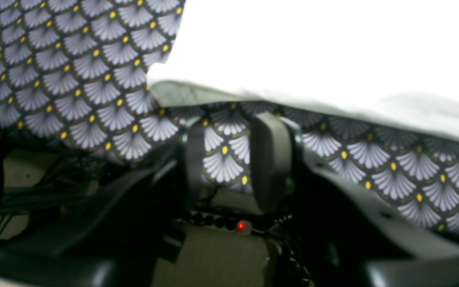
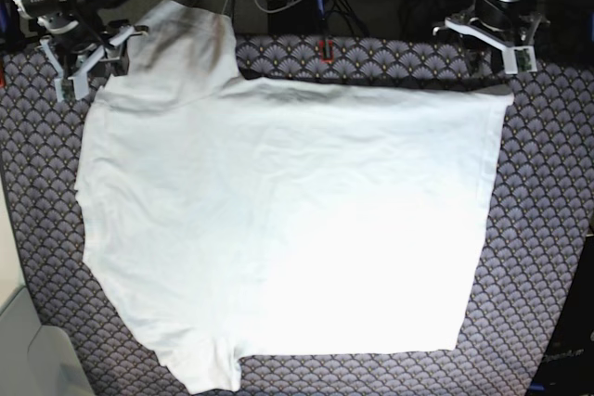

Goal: Fold the T-shirt properly
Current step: 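Position both open grippers at the shirt's shoulder edge corners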

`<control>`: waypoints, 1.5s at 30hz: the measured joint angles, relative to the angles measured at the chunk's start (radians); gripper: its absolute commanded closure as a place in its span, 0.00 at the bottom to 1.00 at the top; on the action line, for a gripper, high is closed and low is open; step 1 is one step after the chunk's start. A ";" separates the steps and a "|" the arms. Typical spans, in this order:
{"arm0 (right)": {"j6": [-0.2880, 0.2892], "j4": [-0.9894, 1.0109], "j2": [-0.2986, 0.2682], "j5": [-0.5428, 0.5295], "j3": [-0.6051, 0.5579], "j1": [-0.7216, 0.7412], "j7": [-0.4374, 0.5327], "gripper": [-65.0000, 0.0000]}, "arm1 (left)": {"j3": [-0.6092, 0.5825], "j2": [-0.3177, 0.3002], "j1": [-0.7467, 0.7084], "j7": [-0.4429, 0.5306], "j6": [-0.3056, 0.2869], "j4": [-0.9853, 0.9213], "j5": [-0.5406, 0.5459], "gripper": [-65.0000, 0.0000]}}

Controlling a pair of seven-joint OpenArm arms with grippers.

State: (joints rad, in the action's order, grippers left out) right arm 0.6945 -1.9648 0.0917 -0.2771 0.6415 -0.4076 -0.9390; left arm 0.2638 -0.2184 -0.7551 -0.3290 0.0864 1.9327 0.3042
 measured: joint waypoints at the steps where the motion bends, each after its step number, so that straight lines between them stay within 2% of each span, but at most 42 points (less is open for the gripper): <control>1: 0.000 0.006 0.005 0.003 -0.006 0.000 0.001 0.62 | 0.000 0.000 0.000 0.000 0.000 0.000 0.000 0.65; 6: 0.000 0.017 0.021 0.003 -0.011 0.011 0.002 0.62 | 0.000 0.000 0.000 0.000 0.000 0.000 0.000 0.65; 12: 0.000 0.088 0.015 0.006 -0.005 0.011 0.005 0.62 | 0.000 0.000 0.000 0.000 0.000 0.000 0.000 0.65; 33: 0.000 0.108 -0.009 0.006 0.023 0.020 0.008 0.62 | 0.000 0.000 0.000 0.000 0.000 0.000 0.000 0.65; 37: 0.001 0.180 -0.014 0.002 0.023 0.032 0.018 0.62 | 0.000 0.000 0.000 0.000 0.000 0.000 0.000 0.65; 45: 0.000 0.200 -0.023 -0.008 0.020 0.038 0.027 0.62 | 0.000 0.000 0.002 0.000 0.000 0.000 0.000 0.65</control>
State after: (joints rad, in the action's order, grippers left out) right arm 0.6945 -1.7653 0.0692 -0.2855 0.6617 -0.3695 -0.9123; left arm 0.2642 -0.2188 -0.7536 -0.3294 0.0864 1.9327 0.3038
